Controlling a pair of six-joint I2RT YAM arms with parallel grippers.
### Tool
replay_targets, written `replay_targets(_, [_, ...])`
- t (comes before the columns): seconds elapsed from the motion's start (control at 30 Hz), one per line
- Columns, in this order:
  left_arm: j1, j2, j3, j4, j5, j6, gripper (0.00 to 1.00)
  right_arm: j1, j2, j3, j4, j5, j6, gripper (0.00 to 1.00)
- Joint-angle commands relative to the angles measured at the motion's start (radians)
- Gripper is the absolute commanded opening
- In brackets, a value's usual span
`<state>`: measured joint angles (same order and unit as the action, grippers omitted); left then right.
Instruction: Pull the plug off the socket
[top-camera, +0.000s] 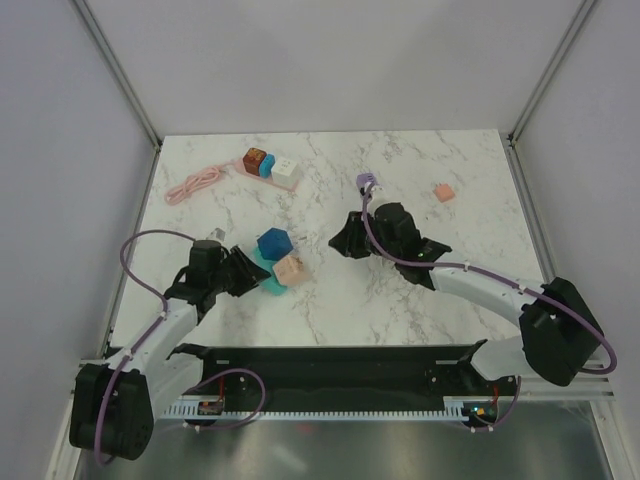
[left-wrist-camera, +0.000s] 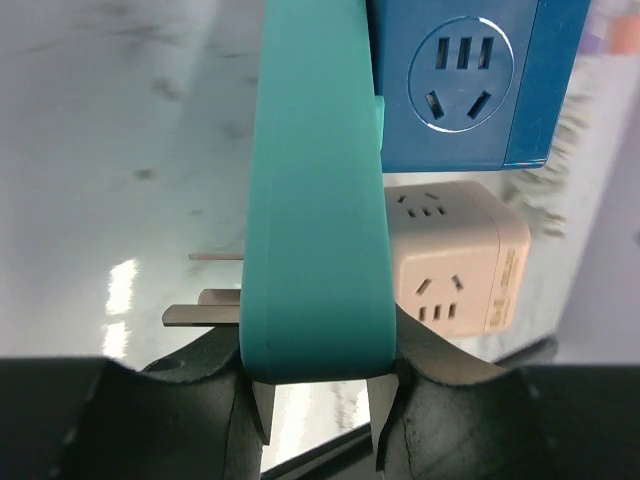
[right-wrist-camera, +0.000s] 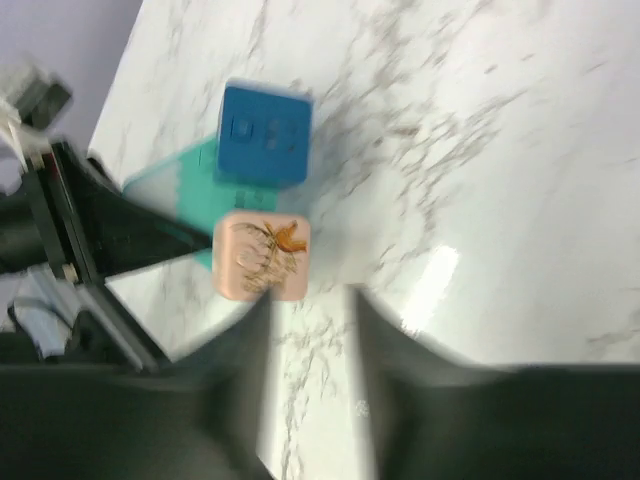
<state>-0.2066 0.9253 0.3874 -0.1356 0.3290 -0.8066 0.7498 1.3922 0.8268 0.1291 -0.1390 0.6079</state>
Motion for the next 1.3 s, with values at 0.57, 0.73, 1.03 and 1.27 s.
replay_targets(0.57, [0.007, 0.037, -0.027, 0.068, -0.045, 0.02, 0.02, -0.03, 0.33, 0.195, 0.083, -0.41, 0.001, 0.85])
replay_targets(0.73, [0.007, 0.023, -0.045, 0.076, -0.038, 0.026, 0.02, -0.023, 0.444, 0.259, 0.078, -0.435, -0.02, 0.98])
replay_targets(1.03, [0.007, 0.024, -0.058, 0.083, -0.013, 0.027, 0.02, 0.023, 0.573, 0.316, 0.145, -0.47, 0.022, 0.98])
replay_targets(1.27, [0.007, 0.007, -0.064, 0.048, -0.04, 0.038, 0.02, 0.031, 0.533, 0.304, 0.115, -0.398, 0.038, 0.51])
